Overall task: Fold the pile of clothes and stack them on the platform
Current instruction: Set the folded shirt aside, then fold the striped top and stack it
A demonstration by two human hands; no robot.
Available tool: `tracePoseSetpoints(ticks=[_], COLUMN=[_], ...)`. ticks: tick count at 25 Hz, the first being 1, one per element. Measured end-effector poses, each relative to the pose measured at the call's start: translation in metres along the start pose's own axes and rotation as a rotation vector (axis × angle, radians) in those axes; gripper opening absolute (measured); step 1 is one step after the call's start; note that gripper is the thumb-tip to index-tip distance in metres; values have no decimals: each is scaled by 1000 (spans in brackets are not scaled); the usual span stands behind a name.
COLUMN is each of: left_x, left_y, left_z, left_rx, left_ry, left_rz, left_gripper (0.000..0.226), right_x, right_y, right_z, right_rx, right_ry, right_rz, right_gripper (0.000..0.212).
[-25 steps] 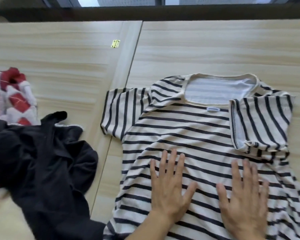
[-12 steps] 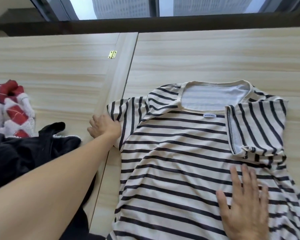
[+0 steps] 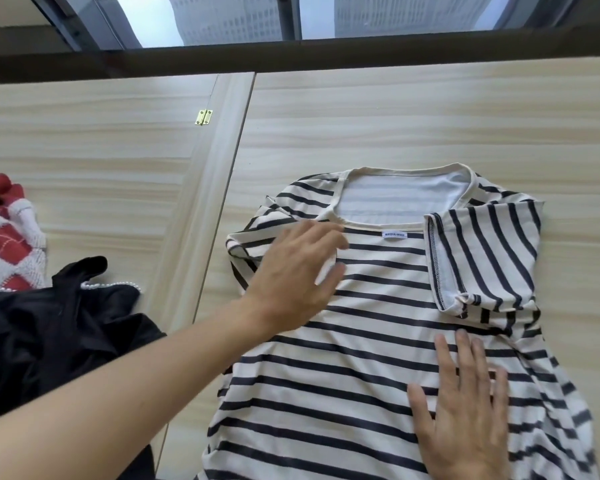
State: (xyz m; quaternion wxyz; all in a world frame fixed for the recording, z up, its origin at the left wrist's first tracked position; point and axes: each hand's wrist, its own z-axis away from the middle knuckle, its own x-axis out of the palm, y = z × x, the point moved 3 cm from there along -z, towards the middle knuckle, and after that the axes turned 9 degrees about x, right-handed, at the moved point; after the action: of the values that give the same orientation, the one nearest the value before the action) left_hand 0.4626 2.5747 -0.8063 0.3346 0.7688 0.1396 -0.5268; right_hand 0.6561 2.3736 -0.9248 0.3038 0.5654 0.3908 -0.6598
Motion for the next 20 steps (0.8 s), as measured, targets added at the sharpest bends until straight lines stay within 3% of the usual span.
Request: tracePoseSetpoints(ticks=[1, 3, 5, 6, 8, 10, 12, 14, 17, 18, 20], left_x=[5, 12, 20, 25, 19, 1, -18, -30, -22, -16, 2], left_y=[-11, -45, -75, -83, -95, -101, -103, -102, -91, -90, -91], left_z=[8, 26, 37, 40, 39, 24, -10, -53, -101, -102, -85], left_rx=[-114, -602, -1035, -1126, -1087, -946, -878, -864, -832, -792, -616], left_ry=[119, 286, 214, 135, 43, 71, 68, 100, 140, 128, 3], left_rz=[-16, -47, 44, 86, 27, -92, -99, 74, 653, 660, 331], left_gripper=[29, 52, 81, 86, 64, 24, 6, 7, 13, 16, 29], right_x=[0, 0, 0, 0, 0, 0, 1, 1, 2, 2, 3], right_y=[0, -1, -1, 0, 0, -1, 0, 1, 1, 0, -1], right_z=[0, 0, 0, 0, 0, 0, 0, 0, -1, -1, -2], right_rx=[-1, -7, -13, -17, -20, -19, -23, -25, -23, -21, -15], right_ry=[1, 6, 6, 7, 11, 25, 32, 50, 67, 68, 76], right_rz=[2, 6, 4, 3, -5, 1, 12, 22, 30, 28, 18], right_gripper=[79, 78, 77, 76, 77, 76, 76, 76, 76, 77, 77])
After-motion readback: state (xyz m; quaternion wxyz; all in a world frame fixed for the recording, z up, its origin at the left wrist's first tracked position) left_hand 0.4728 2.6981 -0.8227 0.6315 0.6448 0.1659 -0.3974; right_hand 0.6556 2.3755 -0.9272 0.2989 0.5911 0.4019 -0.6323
